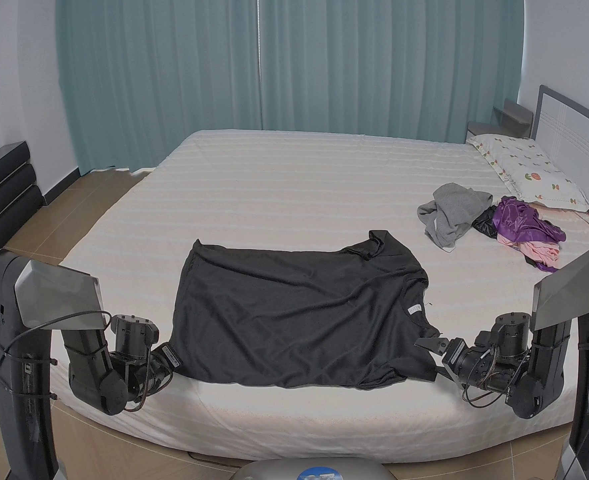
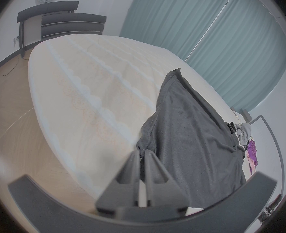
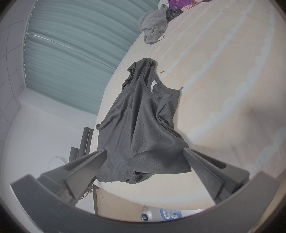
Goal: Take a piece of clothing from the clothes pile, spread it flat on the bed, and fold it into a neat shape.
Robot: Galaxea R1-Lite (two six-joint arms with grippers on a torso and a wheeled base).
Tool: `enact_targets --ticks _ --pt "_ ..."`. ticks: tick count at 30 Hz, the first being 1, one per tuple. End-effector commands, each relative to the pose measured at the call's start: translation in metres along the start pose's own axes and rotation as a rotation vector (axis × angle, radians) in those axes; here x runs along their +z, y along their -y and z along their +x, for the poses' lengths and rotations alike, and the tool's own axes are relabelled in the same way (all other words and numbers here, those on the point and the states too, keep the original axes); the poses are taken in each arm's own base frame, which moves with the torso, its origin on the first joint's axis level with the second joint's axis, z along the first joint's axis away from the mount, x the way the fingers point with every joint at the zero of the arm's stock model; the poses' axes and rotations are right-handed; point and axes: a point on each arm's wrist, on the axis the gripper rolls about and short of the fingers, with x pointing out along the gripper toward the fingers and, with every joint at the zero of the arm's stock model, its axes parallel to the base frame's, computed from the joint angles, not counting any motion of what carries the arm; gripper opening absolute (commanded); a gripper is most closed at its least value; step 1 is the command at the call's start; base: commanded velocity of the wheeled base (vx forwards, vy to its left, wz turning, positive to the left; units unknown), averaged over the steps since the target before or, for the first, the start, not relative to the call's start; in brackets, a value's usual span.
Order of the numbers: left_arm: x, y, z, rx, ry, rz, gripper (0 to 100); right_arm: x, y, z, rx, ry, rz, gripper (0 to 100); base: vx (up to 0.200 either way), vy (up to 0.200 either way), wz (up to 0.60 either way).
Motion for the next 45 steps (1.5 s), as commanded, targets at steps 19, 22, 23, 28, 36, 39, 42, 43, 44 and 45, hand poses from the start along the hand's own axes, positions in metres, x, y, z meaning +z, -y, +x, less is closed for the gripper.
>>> enact_targets --ticks 19,22,23,28,36,39,42,43,44,45 --pt "0.023 -0.033 -0.042 0.026 -0.016 -0.114 0 -0.013 0.012 0.026 -0.103 0.049 -0.193 100 0.0 0.0 0.0" --pt "0.023 -0.035 -0.04 0.035 -0.014 -0.118 0 -0.016 0.01 0.029 -0.098 0.039 -0.201 100 0.0 0.0 0.0" --pt "0.024 -0.036 -0.039 0.038 -0.016 -0.121 0 -0.018 0.011 0.03 -0.1 0.034 -0.205 100 0.0 0.0 0.0" --pt "0.023 -0.036 -0.037 0.038 -0.018 -0.121 0 -0.015 0.008 0.025 -0.104 0.059 -0.207 0 0.0 0.0 0.0" --pt "0.024 -0.035 -0.038 0.032 -0.015 -0.121 0 -0.012 -0.006 -0.007 -0.099 0.078 -0.199 0 0.0 0.0 0.0" --pt "0.026 -0.034 -0.038 0.025 -0.007 -0.123 0 -0.01 -0.013 -0.019 -0.081 0.085 -0.199 0 0.0 0.0 0.0" --pt "0.031 -0.033 -0.04 0.015 0.007 -0.126 0 -0.007 -0.023 -0.04 -0.058 0.095 -0.2 0 0.0 0.0 0.0" --pt "0.031 -0.033 -0.041 0.014 0.008 -0.125 0 -0.005 -0.027 -0.048 -0.038 0.093 -0.201 0 0.0 0.0 0.0" --pt "0.032 -0.032 -0.042 0.012 0.01 -0.125 0 -0.005 -0.03 -0.056 -0.026 0.084 -0.201 0 0.0 0.0 0.0" --pt "0.032 -0.032 -0.042 0.012 0.01 -0.125 0 -0.005 -0.032 -0.063 -0.015 0.075 -0.202 0 0.0 0.0 0.0"
